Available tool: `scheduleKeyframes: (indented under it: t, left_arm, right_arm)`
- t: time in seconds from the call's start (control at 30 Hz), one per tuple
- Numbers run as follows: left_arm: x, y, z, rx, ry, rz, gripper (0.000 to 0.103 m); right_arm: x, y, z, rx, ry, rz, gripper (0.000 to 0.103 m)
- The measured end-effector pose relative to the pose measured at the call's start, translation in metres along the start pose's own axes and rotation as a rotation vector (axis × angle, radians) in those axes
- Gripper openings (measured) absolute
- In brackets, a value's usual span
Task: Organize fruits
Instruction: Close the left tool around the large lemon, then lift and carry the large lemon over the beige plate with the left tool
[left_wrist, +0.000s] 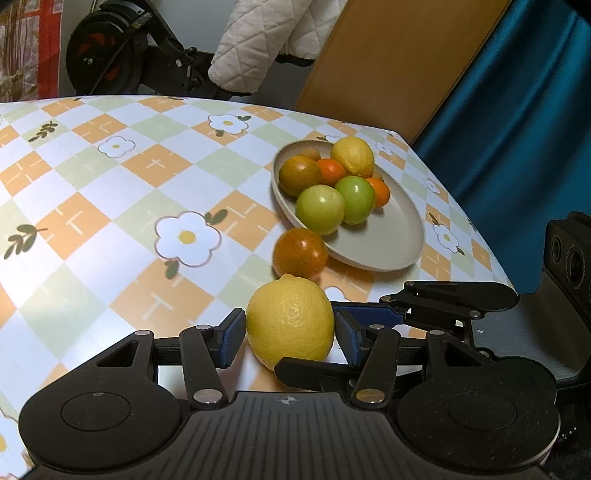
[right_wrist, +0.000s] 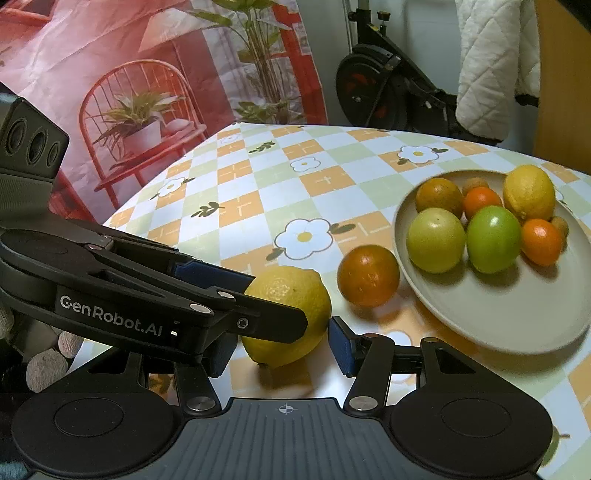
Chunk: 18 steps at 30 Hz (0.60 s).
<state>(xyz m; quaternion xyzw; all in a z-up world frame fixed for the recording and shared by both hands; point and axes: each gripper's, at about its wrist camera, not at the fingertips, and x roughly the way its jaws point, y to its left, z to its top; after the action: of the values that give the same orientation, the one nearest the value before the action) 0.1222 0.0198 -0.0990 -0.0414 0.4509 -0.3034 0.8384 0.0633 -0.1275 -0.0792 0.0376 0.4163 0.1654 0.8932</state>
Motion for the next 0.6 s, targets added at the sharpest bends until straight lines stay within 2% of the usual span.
scheduleKeyframes:
  t: [0.2, 0.6]
  left_arm:
    - [0.003, -0.019, 0.000, 0.038, 0.005, 0.001, 0.056]
    - [0.010, -0.059, 0.018, 0.127, -0.010, -0.016, 0.055]
  right_arm:
    - [-0.014, -0.007, -0.009, 0.029, -0.013, -0.020, 0.050]
    - [-0.048, -0.034, -0.012, 0.060, -0.094, -0.085, 0.050]
